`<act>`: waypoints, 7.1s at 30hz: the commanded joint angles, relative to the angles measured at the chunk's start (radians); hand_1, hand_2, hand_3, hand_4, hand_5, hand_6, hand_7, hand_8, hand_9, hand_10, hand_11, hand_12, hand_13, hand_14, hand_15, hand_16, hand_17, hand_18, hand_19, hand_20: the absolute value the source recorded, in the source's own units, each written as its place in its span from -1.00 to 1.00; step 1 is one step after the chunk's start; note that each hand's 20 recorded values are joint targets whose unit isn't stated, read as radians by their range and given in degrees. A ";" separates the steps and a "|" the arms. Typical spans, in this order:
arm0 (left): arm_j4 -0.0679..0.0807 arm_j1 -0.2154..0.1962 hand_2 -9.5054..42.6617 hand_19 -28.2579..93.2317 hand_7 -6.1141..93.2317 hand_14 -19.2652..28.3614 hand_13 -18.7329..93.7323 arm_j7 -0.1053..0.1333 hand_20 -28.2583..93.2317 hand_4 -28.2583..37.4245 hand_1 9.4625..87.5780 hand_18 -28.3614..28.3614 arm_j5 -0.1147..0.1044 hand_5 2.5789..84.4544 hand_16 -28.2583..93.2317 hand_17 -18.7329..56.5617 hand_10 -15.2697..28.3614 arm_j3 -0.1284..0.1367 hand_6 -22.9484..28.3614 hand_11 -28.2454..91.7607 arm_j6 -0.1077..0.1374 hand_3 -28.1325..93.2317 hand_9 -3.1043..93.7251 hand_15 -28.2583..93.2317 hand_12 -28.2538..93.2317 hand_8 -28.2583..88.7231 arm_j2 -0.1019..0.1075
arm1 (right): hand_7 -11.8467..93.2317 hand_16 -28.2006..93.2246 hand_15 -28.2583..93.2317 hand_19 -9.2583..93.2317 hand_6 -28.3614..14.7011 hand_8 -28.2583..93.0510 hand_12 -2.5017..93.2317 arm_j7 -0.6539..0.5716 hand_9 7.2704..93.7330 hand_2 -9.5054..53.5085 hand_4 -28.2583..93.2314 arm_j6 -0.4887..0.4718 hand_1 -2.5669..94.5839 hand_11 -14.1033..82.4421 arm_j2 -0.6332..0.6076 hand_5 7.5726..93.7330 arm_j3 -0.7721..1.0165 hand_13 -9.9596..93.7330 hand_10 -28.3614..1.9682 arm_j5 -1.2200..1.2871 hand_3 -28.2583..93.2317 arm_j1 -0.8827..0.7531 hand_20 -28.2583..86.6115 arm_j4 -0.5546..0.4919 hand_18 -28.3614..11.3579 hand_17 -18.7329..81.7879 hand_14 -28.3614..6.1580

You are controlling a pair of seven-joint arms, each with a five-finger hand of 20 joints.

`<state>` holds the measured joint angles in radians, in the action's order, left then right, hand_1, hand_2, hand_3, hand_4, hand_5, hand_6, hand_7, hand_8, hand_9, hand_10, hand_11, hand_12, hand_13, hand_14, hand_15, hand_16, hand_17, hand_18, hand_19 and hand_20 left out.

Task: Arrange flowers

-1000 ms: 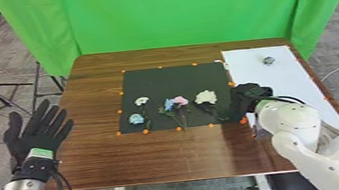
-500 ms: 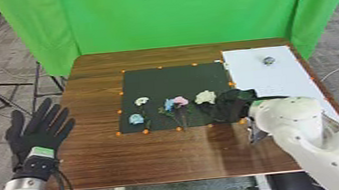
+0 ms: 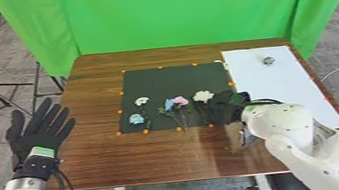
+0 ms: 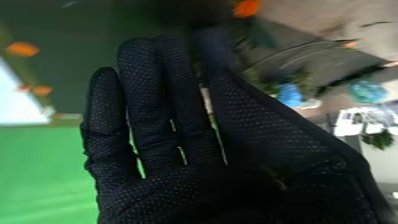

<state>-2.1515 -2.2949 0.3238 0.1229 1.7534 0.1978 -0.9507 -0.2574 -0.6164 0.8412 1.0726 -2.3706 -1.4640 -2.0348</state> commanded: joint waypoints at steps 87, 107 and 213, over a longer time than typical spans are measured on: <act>-0.012 0.064 -0.27 -0.13 -0.60 0.35 -0.43 0.002 -0.39 -1.00 -0.57 0.42 0.043 -0.25 -0.63 -0.68 0.32 -0.060 0.14 -0.21 0.026 0.61 -0.41 -0.06 -0.34 -0.68 0.032 | -0.10 0.14 0.21 0.70 0.41 -0.49 -0.03 -0.225 0.89 -1.00 -1.00 0.532 0.32 -0.48 -0.038 0.59 0.082 0.59 0.42 0.164 0.46 0.064 0.21 0.240 -0.58 0.02 0.33; -0.002 0.070 -0.25 -0.14 -0.60 0.35 -0.42 -0.021 -0.39 -1.00 -0.59 0.42 0.064 -0.26 -0.63 -0.68 0.32 -0.051 0.13 -0.21 0.016 0.60 -0.41 -0.06 -0.34 -0.68 0.027 | -0.12 0.12 0.23 0.75 0.36 -0.47 -0.05 -0.204 0.86 -1.00 -1.00 0.503 0.26 -0.49 0.096 0.58 0.029 0.57 0.39 0.163 0.54 -0.038 0.18 0.133 -0.63 0.02 0.30; -0.048 -0.062 -0.13 -0.15 -0.68 0.23 -0.41 0.098 -0.39 -1.00 -0.67 0.40 0.035 -0.28 -0.65 -0.67 0.26 0.153 0.10 -0.29 0.049 0.55 -0.41 -0.18 -0.40 -0.68 0.010 | -0.55 -0.27 -0.32 -0.19 0.17 -0.71 -0.74 0.247 -0.32 -0.44 -0.94 0.500 -0.74 -0.63 0.331 -0.22 0.624 -0.26 0.07 1.325 0.76 -0.431 -0.17 -0.043 -0.52 -0.37 -0.24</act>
<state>-2.1860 -2.3251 0.4156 0.1542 1.8835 0.2402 -0.9335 -0.0118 -0.0910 1.1656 1.6944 -1.0537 -1.8832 -2.0648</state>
